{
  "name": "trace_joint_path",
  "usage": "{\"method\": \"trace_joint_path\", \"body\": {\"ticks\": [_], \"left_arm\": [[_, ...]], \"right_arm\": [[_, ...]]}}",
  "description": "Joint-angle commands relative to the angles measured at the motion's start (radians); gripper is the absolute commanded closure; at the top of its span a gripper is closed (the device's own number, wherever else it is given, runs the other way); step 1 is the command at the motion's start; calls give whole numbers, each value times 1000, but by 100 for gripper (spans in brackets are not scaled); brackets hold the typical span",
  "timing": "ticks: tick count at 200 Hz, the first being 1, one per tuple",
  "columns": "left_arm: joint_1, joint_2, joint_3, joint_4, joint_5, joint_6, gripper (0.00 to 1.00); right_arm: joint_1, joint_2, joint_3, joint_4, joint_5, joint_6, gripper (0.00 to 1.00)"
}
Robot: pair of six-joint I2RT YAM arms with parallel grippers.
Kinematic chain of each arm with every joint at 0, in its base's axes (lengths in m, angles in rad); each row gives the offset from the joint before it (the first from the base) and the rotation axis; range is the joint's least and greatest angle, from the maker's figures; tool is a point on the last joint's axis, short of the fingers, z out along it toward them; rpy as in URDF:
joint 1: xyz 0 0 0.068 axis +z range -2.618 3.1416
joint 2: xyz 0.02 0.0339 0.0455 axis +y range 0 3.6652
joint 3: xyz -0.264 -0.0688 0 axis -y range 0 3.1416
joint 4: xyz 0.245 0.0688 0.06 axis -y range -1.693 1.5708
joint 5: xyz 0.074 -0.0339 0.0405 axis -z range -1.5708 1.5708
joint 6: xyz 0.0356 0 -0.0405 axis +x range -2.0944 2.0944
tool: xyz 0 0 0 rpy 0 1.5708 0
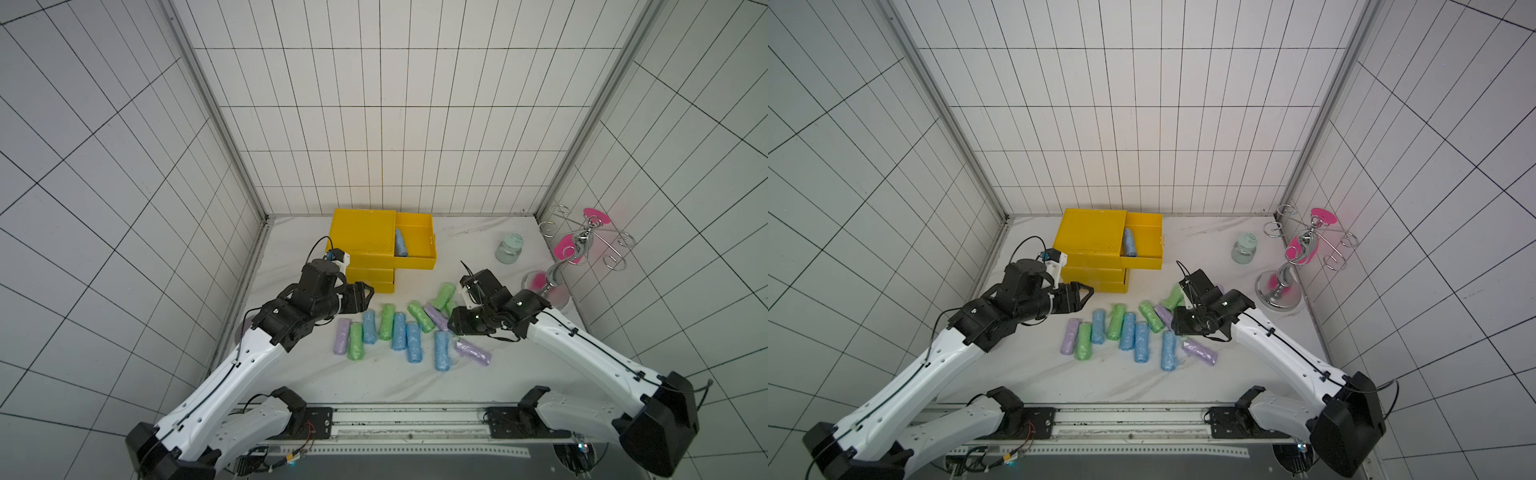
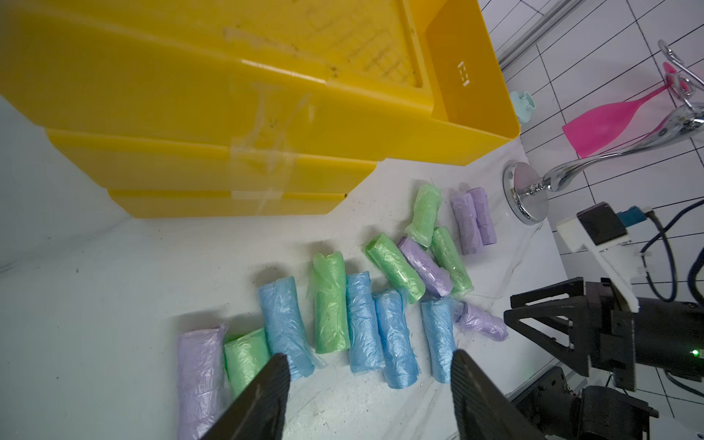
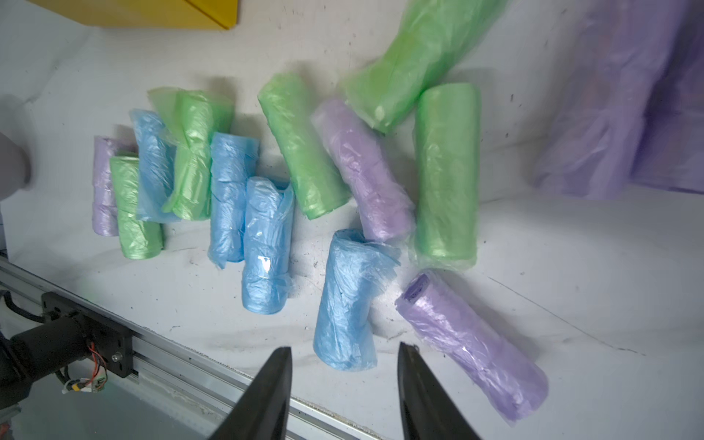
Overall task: Sort the rolls of trash bags by color and place them into the drawer
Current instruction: Pick up the roll of trash bags from the center of the board.
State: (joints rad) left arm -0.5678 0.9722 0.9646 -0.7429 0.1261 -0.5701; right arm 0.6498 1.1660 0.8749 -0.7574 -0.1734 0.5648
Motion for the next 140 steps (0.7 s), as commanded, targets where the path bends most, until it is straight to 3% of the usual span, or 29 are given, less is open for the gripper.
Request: {"method": "trace_joint_path", "body": {"ticks": [1,101,140], "left_arm": [[-18,-24,-49,20,-13,-59,34],[-44,-86,-136,17,-22,-98,34],[-45,-85,-135,17,-26,-93,34]], "right_arm": [[39,6,-96,132,-17,91,51],[85,203,-194,315,-29,132,54],[97,242,-197,321,-11,126,61]]}}
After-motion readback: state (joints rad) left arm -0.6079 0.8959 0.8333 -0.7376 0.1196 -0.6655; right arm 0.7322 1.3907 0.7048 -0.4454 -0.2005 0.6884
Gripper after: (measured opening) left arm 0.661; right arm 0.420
